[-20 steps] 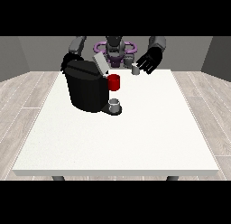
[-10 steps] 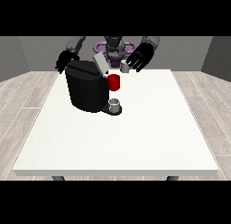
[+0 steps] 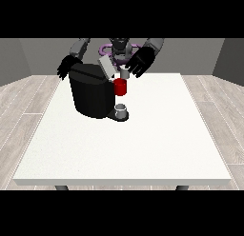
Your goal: Insert the coffee pod into the coffee machine and close the lid
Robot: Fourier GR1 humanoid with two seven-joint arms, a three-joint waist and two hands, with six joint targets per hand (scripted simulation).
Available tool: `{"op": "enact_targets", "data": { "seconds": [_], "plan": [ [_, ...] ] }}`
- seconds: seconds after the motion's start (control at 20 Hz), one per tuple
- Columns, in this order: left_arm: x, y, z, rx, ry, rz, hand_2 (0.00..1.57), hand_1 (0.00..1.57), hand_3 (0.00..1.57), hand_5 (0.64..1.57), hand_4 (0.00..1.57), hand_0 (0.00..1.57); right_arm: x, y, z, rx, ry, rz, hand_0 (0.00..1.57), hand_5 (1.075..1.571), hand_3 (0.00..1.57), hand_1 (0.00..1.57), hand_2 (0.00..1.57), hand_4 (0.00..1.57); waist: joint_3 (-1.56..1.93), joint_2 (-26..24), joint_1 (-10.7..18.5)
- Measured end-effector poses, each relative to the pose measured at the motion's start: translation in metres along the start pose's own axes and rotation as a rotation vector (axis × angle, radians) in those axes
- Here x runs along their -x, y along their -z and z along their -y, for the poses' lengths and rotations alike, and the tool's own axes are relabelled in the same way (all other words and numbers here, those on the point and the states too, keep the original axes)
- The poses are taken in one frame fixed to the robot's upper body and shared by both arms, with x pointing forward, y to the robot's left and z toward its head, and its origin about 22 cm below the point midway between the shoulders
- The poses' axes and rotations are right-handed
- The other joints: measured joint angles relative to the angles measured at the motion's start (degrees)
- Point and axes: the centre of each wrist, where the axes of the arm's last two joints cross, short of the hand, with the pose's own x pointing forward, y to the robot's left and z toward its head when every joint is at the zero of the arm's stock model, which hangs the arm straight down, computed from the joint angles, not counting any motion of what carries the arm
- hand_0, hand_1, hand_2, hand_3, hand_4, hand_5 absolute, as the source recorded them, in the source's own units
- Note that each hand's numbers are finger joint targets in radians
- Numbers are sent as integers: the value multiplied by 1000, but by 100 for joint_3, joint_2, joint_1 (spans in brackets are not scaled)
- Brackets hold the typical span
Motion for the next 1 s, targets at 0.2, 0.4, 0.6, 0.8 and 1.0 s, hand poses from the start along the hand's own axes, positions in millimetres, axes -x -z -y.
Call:
{"op": "enact_targets", "data": {
  "seconds": [0.2,0.4,0.6,0.8,1.0],
  "plan": [
    [-4,3,0,5,5,-1,1335,1326,1233,1571,503,1326,-5,5,4,7,9,6,0,1571,0,0,0,525,1,81,-20],
    [-9,6,5,18,5,-7,1298,1260,1208,1571,511,1260,-5,3,-1,5,9,-8,0,1571,0,0,0,518,0,43,-43],
    [-12,7,10,26,5,2,1253,1179,1183,1571,493,1179,-5,3,2,12,26,2,0,1571,0,0,0,538,0,75,-28],
    [-13,7,16,38,7,11,1271,1198,1200,1571,505,1198,-7,4,5,20,26,1,0,1571,0,0,0,499,0,61,-5],
    [-15,8,17,29,12,20,1244,1160,1185,1571,506,1160,-7,5,7,24,23,23,0,1571,0,0,0,457,2,159,5]
  ]
}}
